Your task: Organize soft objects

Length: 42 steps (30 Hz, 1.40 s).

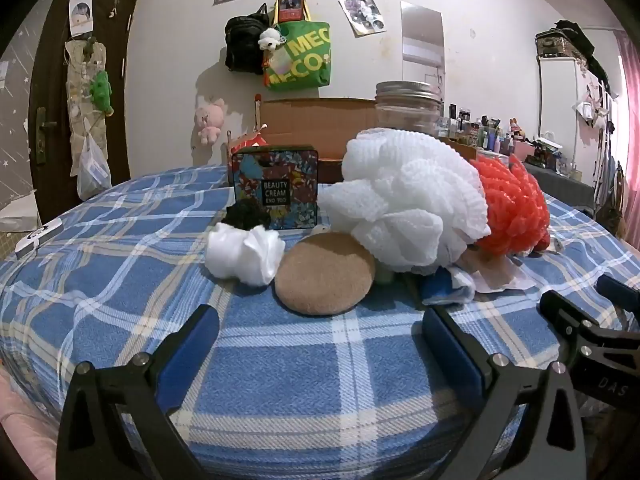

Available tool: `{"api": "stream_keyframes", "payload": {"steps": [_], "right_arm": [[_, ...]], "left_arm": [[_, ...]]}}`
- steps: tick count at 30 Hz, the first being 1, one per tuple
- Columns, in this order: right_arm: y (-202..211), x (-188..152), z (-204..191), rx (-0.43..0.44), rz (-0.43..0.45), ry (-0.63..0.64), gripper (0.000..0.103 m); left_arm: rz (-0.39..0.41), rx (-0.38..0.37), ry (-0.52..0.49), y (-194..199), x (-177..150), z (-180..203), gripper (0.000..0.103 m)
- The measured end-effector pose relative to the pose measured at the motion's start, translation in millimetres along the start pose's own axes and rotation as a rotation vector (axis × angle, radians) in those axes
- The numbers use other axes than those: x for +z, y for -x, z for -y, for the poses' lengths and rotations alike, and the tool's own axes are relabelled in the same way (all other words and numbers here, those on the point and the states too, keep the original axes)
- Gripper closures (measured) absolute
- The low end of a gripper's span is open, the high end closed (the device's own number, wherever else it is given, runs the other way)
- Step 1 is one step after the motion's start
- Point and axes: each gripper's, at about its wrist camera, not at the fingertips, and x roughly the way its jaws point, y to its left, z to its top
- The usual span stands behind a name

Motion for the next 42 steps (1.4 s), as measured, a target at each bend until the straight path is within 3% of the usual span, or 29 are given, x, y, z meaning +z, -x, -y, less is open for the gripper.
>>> {"api": "stream_keyframes", "payload": {"steps": [42], "right_arm": [[-0.9, 0.3, -0.2, 0.001, -0.004, 0.0, 0.0]], "left_arm": [[-0.01, -0.002, 0.004, -0.2, 0.0, -0.1, 0.0]]}}
